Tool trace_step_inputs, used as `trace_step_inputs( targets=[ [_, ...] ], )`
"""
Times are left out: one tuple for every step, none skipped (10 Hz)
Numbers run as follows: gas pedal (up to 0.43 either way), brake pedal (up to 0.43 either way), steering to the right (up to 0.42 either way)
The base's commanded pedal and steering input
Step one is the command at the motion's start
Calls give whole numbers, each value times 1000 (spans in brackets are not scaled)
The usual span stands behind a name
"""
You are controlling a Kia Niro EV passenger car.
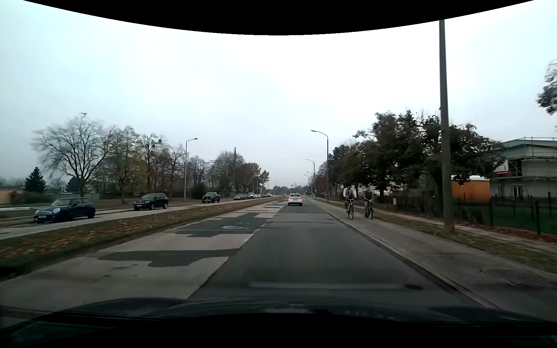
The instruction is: Follow the waypoints while adhering to traffic rules and regulations
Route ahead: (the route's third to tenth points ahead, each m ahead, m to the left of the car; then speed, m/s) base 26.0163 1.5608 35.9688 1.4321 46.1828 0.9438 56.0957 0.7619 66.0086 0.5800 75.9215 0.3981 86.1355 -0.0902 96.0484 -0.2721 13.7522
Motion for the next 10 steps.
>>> trace_step_inputs(
  targets=[
    [157, 0, 2],
    [169, 0, 2],
    [169, 0, 3],
    [169, 0, 3],
    [169, 0, 4],
    [169, 0, 4],
    [169, 0, 4],
    [169, 0, 4],
    [169, 0, 4],
    [169, 0, 4]
  ],
)
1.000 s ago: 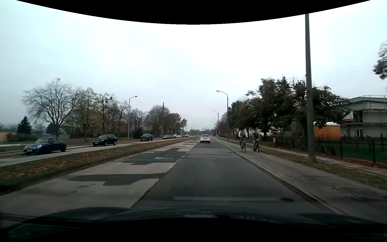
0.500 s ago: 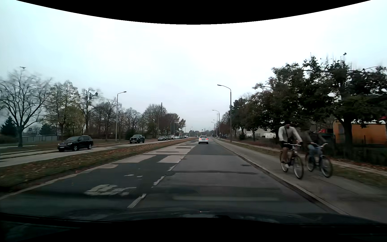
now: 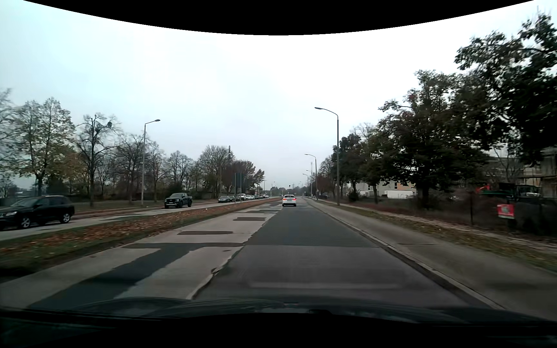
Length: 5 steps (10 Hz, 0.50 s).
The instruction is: Follow the waypoints while adhering to traffic rules and regulations
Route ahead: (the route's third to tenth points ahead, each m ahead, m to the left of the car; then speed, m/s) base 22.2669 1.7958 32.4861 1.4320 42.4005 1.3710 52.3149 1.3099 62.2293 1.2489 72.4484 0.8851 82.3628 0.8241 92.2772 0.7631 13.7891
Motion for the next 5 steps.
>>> trace_step_inputs(
  targets=[
    [169, 0, 3],
    [169, 0, 2],
    [169, 0, 2],
    [169, 0, 2],
    [169, 0, 1]
  ],
)
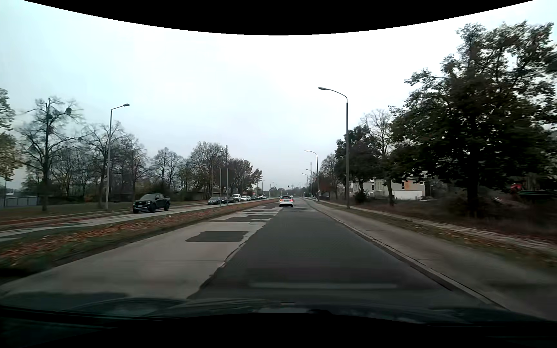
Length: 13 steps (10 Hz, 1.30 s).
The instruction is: Follow the waypoints while adhering to traffic rules and regulations
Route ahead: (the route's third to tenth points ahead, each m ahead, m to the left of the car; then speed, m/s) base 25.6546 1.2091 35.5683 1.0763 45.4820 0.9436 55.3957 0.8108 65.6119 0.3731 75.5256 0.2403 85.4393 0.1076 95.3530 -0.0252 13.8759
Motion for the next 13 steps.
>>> trace_step_inputs(
  targets=[
    [157, 0, 2],
    [157, 0, 1],
    [157, 0, 1],
    [157, 0, 0],
    [157, 0, 0],
    [157, 0, 0],
    [157, 0, 0],
    [157, 0, 0],
    [157, 0, 0],
    [157, 0, 0],
    [150, 0, 0],
    [150, 0, 2],
    [150, 0, 2]
  ],
)
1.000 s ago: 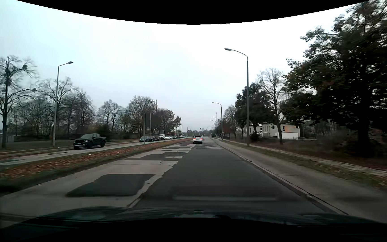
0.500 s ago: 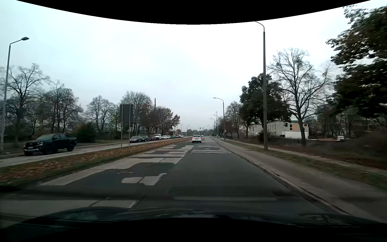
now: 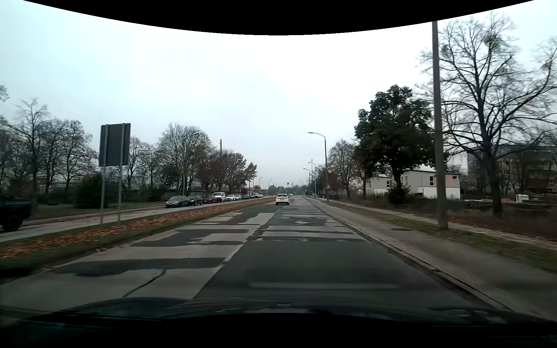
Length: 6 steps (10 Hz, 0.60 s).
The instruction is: Follow the waypoints while adhering to traffic rules and regulations
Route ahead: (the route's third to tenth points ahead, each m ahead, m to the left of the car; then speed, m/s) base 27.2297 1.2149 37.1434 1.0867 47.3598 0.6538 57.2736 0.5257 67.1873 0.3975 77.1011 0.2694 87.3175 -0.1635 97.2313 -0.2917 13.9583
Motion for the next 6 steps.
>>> trace_step_inputs(
  targets=[
    [150, 0, 2],
    [150, 0, 2],
    [150, 0, 1],
    [150, 0, 2],
    [150, 0, 1],
    [150, 0, 1]
  ],
)
